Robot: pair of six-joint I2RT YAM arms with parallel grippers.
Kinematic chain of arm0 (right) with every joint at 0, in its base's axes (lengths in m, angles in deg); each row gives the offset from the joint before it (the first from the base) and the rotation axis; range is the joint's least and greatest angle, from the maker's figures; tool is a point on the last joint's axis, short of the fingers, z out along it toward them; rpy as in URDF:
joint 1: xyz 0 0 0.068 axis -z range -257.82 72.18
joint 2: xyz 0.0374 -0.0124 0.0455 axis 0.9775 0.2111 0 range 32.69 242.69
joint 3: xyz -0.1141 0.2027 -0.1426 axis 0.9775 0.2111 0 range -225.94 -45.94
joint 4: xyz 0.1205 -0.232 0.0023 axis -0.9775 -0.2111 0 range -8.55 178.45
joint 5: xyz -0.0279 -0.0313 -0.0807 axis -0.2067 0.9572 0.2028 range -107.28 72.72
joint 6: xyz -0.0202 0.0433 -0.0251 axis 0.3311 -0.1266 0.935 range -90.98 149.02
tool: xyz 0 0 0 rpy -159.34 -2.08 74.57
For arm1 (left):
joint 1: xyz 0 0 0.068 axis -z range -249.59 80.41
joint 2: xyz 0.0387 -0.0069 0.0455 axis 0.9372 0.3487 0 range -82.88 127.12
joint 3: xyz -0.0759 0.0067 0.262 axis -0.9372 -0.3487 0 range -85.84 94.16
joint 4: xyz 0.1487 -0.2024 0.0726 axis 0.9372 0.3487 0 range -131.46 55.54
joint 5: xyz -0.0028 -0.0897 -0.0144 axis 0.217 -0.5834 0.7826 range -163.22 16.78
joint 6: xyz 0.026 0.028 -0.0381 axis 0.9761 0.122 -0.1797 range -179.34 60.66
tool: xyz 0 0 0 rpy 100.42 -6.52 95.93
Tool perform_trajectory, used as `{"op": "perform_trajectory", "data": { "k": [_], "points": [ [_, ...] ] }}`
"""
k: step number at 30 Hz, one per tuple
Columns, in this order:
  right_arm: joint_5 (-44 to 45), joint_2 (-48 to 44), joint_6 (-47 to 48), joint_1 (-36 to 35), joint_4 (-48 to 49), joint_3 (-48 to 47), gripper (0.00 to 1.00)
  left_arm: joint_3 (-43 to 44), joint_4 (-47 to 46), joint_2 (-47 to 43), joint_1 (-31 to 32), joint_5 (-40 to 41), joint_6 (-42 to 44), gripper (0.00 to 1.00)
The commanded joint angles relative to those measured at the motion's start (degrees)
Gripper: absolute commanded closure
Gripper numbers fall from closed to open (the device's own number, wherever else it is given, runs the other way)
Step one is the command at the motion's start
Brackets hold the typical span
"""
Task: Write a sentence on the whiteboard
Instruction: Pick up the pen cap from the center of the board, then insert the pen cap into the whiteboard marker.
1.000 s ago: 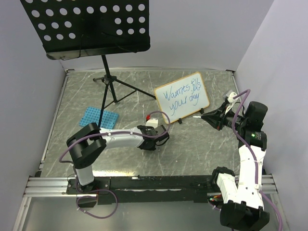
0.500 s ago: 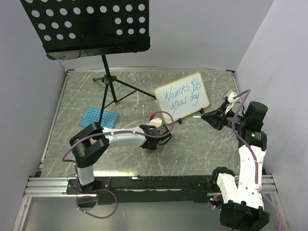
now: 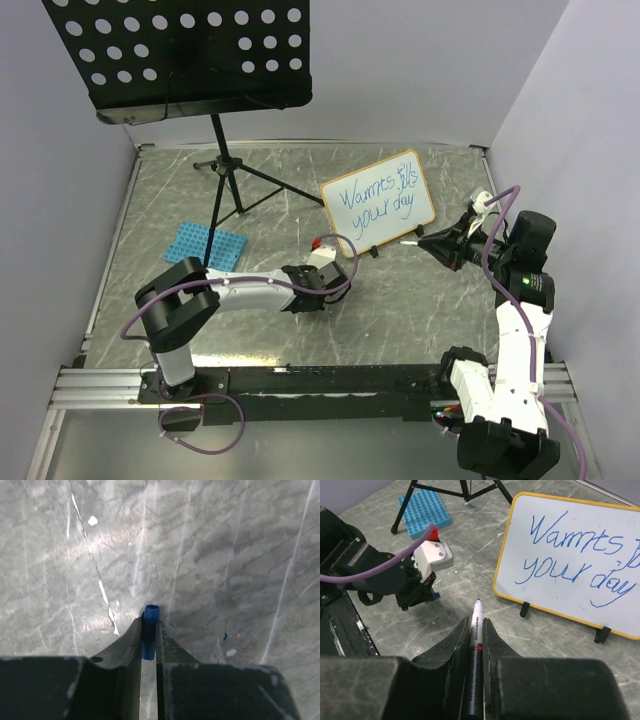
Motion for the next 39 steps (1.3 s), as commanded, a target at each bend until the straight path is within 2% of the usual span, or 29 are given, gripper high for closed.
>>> {"op": "perform_trajectory", "data": {
  "k": [1,3,8,13,17,21,26,39],
  "points": [
    [-1.9,-0.2,0.9,0.3,1.2,0.1,1.00,-3.1,6.1,5.7,-0.5,-2.6,0.6,0.85],
    [-1.9,-0.1,0.9,0.3,1.2,0.1,1.00,-4.1,5.2,5.0,-0.4,-2.7,0.8,0.85],
    [-2.4,0.9,1.0,0.2,1.0,0.2,1.00,-9.6,-5.6,-1.6,0.0,-3.9,5.1,0.82],
    [-3.0,3.7,2.6,-0.8,-1.3,-0.4,1.00,-13.1,-13.8,-5.2,0.7,-3.5,8.6,0.90],
    [-2.0,6.6,3.8,-4.7,-2.0,-0.3,1.00,-15.3,-19.4,-7.2,2.8,-0.9,13.0,0.93],
    [1.1,9.2,4.0,-11.5,-1.4,0.0,1.00,-18.2,-28.0,-9.5,3.7,-0.7,16.5,0.96],
    [1.1,13.7,4.1,-15.6,-1.8,-0.2,1.00,-20.1,-32.4,-11.2,4.2,-0.7,20.8,0.96],
    [-1.8,22.7,1.6,-22.3,-0.3,-0.5,1.00,-28.7,-48.3,-23.6,6.1,-8.8,32.8,0.99]
  ]
}}
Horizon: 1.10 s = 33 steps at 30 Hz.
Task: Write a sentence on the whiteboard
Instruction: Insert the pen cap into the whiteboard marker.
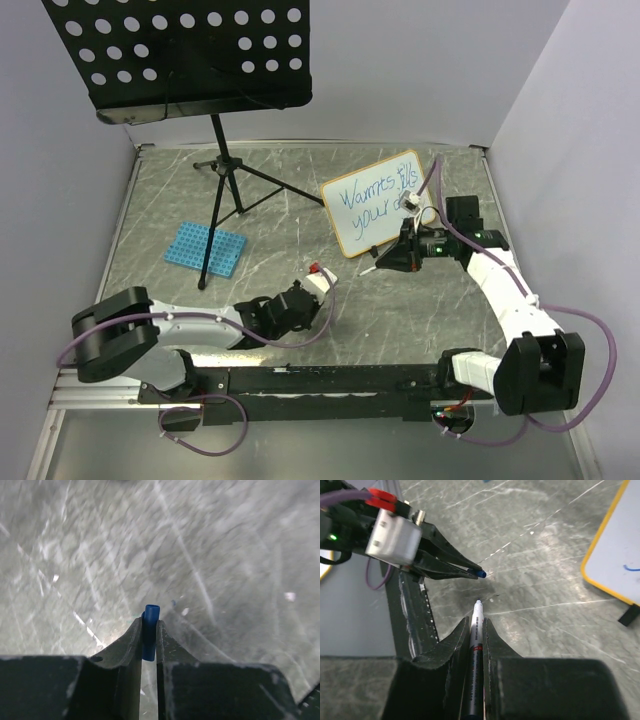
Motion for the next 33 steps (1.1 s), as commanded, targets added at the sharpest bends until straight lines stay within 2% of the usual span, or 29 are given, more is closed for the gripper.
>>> {"op": "perform_trajectory", "data": {
  "k": [1,10,20,33],
  "points": [
    [-3.3,2.2,-0.7,-1.5,1.7,-0.5,1.00,-2.5,-9.4,-4.1,0.5,-6.1,5.5,0.99],
    [-6.1,6.4,-1.0,-6.1,1.8,-0.5,1.00,-7.8,-21.2,-8.4,0.7,-13.7,10.4,0.99],
    [-9.1,9.1,-1.0,-8.3,1.5,-0.7,1.00,-12.2,-31.2,-10.5,0.7,-16.2,11.7,0.99],
    [-8.3,10.6,0.4,-10.9,0.4,-1.2,1.00,-12.6,-32.0,-10.5,0.7,-16.9,12.7,0.99]
  ]
}}
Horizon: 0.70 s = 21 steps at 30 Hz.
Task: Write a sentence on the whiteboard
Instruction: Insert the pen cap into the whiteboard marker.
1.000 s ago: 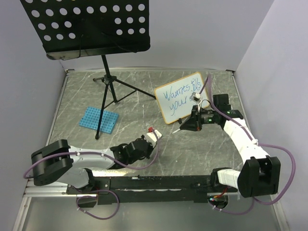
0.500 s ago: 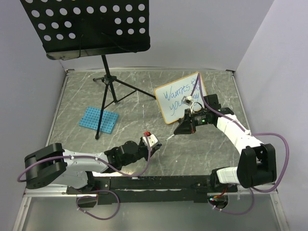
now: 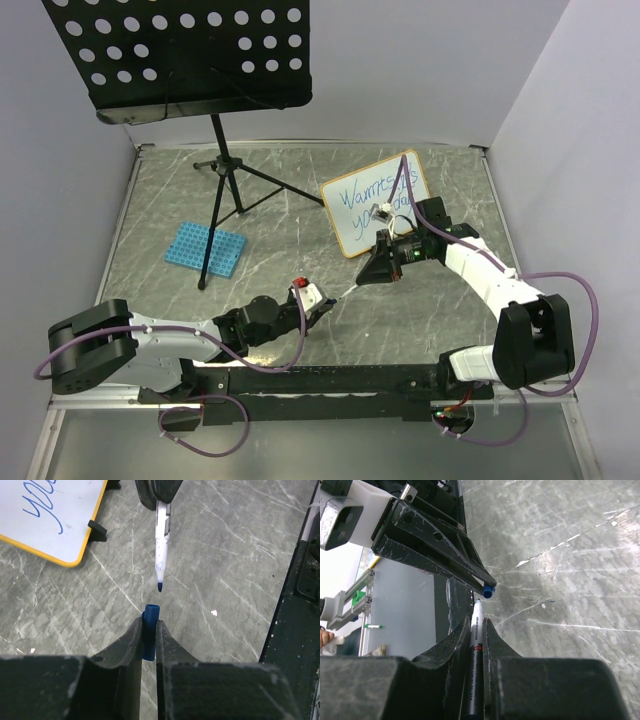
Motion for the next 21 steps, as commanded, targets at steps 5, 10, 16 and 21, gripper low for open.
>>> {"op": "perform_trajectory", "data": {
  "k": [5,10,16,21],
  "points": [
    [-1.1,1.3,1.9,-1.2,0.3,-1.3,1.00,0.5,-4.1,-0.5,0.3,-2.3,0.8,0.99],
    [-0.9,1.3,1.7,-1.2,0.5,-1.3,1.00,0.6,-4.7,-0.1,0.3,-3.0,0.8,0.99],
    [-0.7,1.5,1.5,-1.2,0.7,-1.3,1.00,0.6,-5.2,-0.1,0.3,-3.6,0.7,0.99],
    [-0.7,1.5,1.4,-1.3,0.8,-1.2,1.00,0.6,-5.4,0.0,0.3,-3.6,0.4,0.99]
  ]
}}
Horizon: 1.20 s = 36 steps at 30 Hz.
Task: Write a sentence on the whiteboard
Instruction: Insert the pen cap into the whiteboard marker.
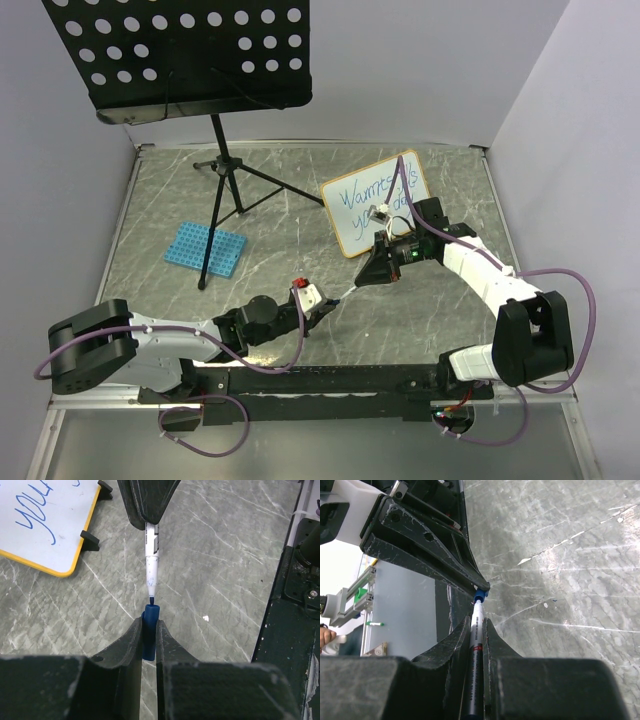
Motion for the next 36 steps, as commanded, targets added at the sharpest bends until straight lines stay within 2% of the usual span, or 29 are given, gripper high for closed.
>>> {"op": "perform_trajectory", "data": {
  "k": [1,29,36],
  "points": [
    [-1.0,0.6,1.3,-0.4,0.9,-1.2,1.00,0.7,-3.4,-0.1,0.3,-1.4,0.3,0.99],
    [-0.1,1.8,1.1,-2.5,1.3,-1.2,1.00,3.5,-6.6,1.5,0.3,-1.4,-3.0,0.99],
    [0.7,2.7,1.3,-4.1,1.2,-1.3,1.00,7.4,-5.0,3.6,0.3,-0.7,-4.5,0.99]
  ]
}}
